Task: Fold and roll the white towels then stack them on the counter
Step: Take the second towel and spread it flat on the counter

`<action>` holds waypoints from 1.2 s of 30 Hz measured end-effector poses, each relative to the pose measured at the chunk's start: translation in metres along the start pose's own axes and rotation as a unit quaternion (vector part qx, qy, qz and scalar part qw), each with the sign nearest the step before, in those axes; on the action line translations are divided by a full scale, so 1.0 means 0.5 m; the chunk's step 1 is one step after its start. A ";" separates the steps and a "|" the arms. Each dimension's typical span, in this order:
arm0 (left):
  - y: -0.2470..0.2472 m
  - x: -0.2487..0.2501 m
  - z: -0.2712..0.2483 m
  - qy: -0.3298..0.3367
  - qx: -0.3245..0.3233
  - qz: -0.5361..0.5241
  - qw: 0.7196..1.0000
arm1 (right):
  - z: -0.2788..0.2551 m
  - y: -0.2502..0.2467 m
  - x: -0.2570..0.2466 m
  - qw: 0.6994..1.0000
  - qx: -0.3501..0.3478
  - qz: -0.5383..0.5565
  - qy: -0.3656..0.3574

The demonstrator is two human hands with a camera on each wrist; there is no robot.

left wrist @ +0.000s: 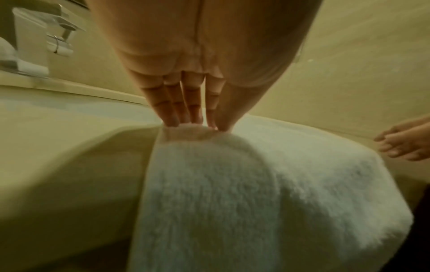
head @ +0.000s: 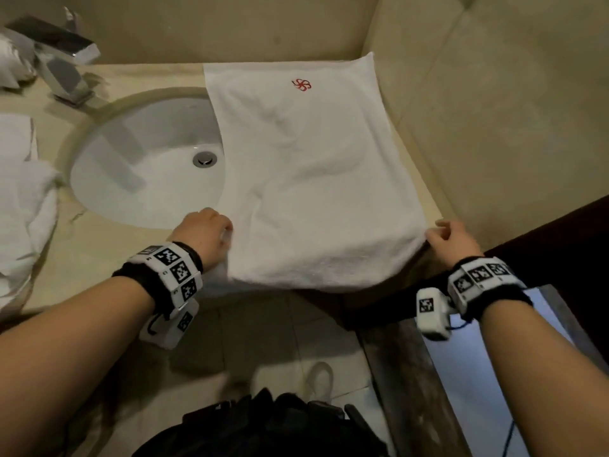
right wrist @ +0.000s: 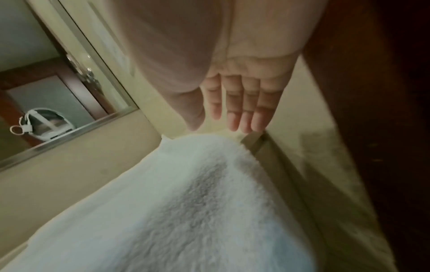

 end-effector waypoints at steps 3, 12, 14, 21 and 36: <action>0.015 0.002 0.004 -0.026 0.040 -0.006 0.999 | 0.088 0.027 -0.019 1.000 -0.026 0.012 -0.003; 0.020 0.000 0.011 -0.120 -0.031 -0.012 0.992 | 0.177 0.035 -0.083 0.931 -0.161 0.317 0.081; 0.019 0.001 0.010 -0.129 -0.037 -0.008 0.991 | 0.199 0.021 -0.085 0.926 -0.153 0.335 0.083; 0.002 0.013 -0.001 -0.126 -0.131 0.016 0.983 | 0.201 0.018 -0.100 0.984 -0.035 -0.150 -0.090; -0.150 -0.184 0.400 -0.241 0.020 -0.244 0.939 | 0.467 0.041 -0.367 0.969 -0.050 -0.199 -0.140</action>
Point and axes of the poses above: each hand's wrist, its own z-axis towards the middle knuckle, its own y-axis out of the palm, x = y × z, the point moved 3 cm from there along z, towards the middle knuckle, and after that the axes turned 1 degree about -x, right-handed, at the moved point
